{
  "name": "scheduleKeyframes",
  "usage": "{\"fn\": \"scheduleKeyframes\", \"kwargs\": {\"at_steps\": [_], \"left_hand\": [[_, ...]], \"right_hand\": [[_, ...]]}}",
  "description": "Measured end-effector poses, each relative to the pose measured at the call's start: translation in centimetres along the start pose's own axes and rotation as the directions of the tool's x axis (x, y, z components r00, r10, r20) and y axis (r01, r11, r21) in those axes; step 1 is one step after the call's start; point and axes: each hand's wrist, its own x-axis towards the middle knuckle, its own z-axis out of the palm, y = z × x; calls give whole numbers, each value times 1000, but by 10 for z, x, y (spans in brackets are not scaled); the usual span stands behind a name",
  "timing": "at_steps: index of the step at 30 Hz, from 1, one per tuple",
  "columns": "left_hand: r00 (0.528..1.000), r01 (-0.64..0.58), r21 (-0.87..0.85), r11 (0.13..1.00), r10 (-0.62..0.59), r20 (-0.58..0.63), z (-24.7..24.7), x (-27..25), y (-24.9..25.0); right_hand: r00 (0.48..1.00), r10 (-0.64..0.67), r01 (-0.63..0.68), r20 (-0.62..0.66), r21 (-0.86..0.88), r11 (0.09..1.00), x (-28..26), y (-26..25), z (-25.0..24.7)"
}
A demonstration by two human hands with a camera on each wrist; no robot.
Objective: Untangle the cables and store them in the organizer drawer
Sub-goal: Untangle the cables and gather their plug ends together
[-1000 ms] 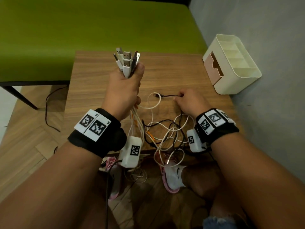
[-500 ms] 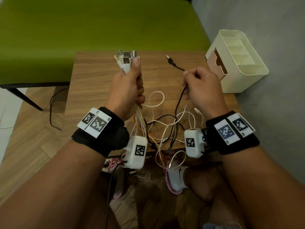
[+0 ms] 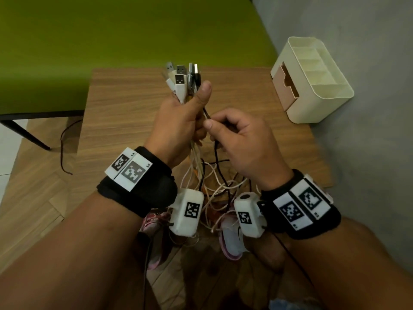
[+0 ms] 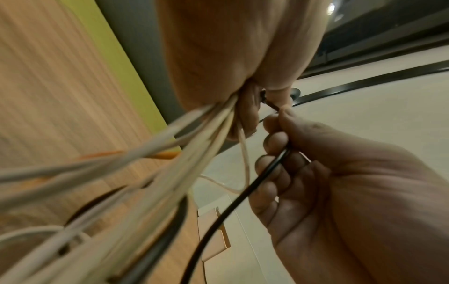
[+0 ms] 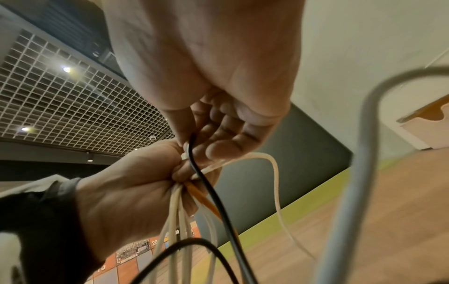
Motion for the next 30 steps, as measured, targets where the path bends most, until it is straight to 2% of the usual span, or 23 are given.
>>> {"fn": "scheduleKeyframes", "kwargs": {"at_steps": [4, 11, 14, 16, 18, 19, 21, 24, 27, 30], "left_hand": [[999, 43, 45, 998, -45, 30, 10, -13, 1], [997, -54, 146, 988, 46, 56, 45, -63, 14], [995, -70, 114, 991, 62, 79, 61, -92, 23], [995, -75, 31, 997, 73, 61, 67, -106, 36], [994, -104, -24, 994, 105, 15, 67, -113, 52], [993, -119, -38, 992, 119, 0, 66, -115, 58], [993, -115, -76, 991, 114, -10, 64, -121, 64], [999, -33, -149, 988, 31, -16, 64, -132, 64], [1000, -3, -194, 981, 4, 4, 56, -138, 70], [1000, -4, -191, 982, 7, 11, 45, -139, 79]], "right_hand": [[999, 33, -33, 26, -6, 999, -16, -9, -6], [990, 139, -138, 34, -24, 990, -68, -29, -30], [968, 222, -231, 119, 64, 971, -100, -39, -40], [923, 309, -303, 229, -59, 951, -124, -39, -42], [873, 366, -308, 322, -218, 926, -149, -35, -40], [868, 371, -298, 329, -251, 921, -159, -32, -40], [885, 369, -311, 285, -229, 922, -171, -29, -42], [903, 368, -330, 219, -192, 924, -176, -28, -48], [900, 397, -324, 180, -333, 885, -173, -21, -57], [847, 501, -358, 176, -509, 783, -168, -13, -64]]}}
